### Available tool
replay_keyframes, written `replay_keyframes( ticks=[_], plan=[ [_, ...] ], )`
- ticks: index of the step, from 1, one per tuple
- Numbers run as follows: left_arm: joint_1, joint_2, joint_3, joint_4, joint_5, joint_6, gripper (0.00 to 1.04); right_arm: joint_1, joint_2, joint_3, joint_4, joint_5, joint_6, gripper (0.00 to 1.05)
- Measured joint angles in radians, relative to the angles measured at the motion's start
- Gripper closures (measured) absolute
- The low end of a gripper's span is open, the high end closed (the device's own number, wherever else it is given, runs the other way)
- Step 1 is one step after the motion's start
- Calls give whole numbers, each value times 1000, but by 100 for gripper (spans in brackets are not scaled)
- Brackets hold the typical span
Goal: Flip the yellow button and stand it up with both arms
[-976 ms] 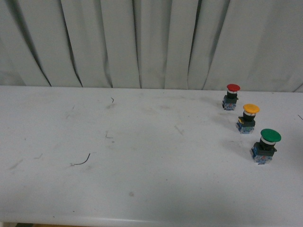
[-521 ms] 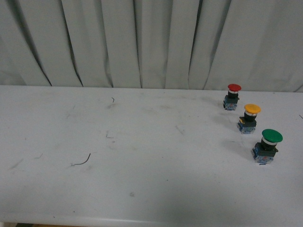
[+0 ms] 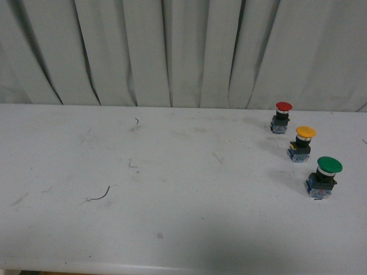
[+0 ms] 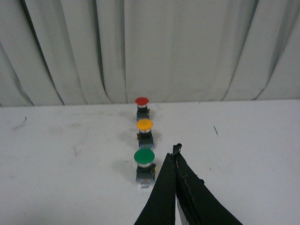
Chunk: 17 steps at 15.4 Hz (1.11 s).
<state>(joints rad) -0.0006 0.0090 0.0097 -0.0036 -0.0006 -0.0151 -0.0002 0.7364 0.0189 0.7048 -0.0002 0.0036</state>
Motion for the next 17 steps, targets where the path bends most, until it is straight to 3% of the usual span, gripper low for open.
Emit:
replay_keyframes(
  ticks=[11, 17],
  plan=[
    [0, 0, 0, 0, 0, 0, 7, 0, -407, -8, -372, 0, 0, 103],
    [0, 0, 0, 0, 0, 0, 7, 0, -519, -8, -485, 0, 0, 103]
  ],
)
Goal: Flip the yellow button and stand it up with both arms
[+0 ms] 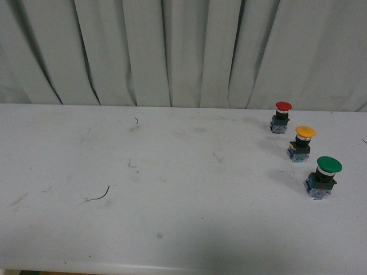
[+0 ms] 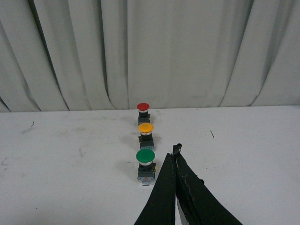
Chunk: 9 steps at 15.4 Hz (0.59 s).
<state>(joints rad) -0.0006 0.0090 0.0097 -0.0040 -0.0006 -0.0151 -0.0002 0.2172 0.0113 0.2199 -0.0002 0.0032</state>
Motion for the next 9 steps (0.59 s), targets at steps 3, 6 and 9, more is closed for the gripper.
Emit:
replay_keyframes(
  ticks=[3, 6, 9],
  plan=[
    [0, 0, 0, 0, 0, 0, 7, 0, -39, 0, -38, 0, 0, 103],
    [0, 0, 0, 0, 0, 0, 7, 0, -212, 4, -208, 0, 0, 103],
    [0, 0, 0, 0, 0, 0, 7, 0, -214, 0, -221, 0, 0, 103]
  ],
)
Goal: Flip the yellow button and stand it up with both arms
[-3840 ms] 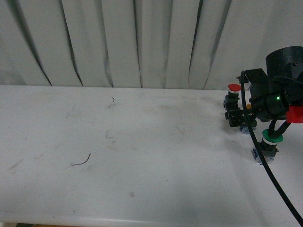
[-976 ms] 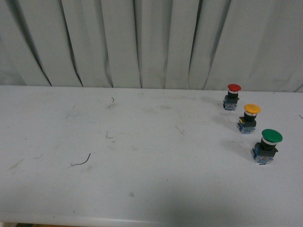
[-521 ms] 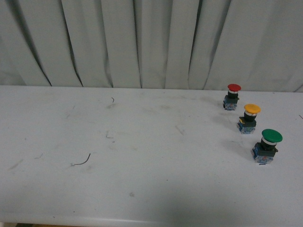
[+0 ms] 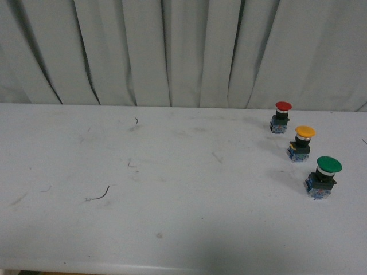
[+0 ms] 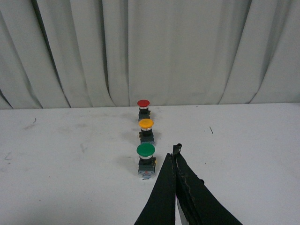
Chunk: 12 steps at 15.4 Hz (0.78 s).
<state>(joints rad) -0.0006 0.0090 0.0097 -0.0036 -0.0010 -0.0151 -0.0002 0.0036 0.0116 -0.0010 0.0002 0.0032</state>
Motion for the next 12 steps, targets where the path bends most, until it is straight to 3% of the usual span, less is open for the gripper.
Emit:
replay_keyframes(
  ticks=[2, 4, 10, 12],
  plan=[
    [0, 0, 0, 0, 0, 0, 7, 0, 0, 0, -2, 0, -1, 102],
    [0, 0, 0, 0, 0, 0, 7, 0, 0, 0, -3, 0, -1, 85],
    [0, 0, 0, 0, 0, 0, 7, 0, 0, 0, -2, 0, -1, 19],
    [0, 0, 0, 0, 0, 0, 7, 0, 0, 0, -2, 0, 0, 4]
  ],
)
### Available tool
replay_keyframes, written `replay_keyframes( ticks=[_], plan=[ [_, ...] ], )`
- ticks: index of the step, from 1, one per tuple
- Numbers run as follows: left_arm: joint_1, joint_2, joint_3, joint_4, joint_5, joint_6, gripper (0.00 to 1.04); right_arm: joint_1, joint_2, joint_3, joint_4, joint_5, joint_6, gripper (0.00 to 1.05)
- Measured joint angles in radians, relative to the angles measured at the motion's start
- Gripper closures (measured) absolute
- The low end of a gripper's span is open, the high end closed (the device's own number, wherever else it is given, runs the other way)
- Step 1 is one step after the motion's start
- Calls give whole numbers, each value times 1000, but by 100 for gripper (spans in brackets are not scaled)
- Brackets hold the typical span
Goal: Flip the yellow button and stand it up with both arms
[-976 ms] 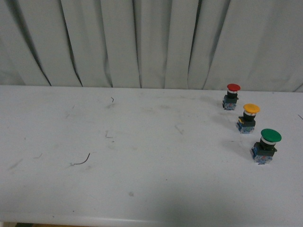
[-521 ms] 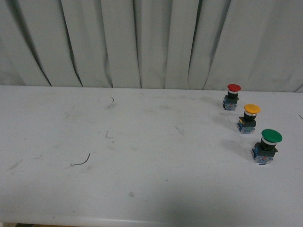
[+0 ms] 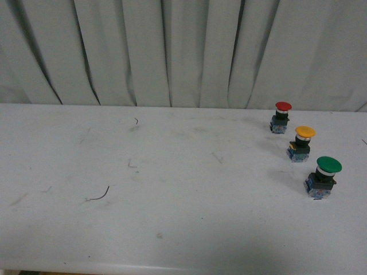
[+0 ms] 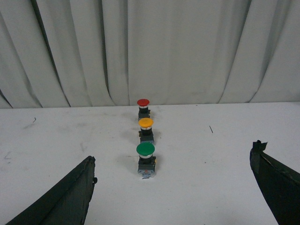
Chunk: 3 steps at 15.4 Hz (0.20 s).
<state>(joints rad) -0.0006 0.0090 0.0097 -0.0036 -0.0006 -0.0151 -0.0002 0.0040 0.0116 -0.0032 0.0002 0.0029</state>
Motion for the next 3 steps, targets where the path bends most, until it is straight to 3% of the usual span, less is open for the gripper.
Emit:
replay_keyframes(
  ticks=[3],
  plan=[
    [0, 0, 0, 0, 0, 0, 7, 0, 0, 0, 0, 0, 0, 6]
  ],
)
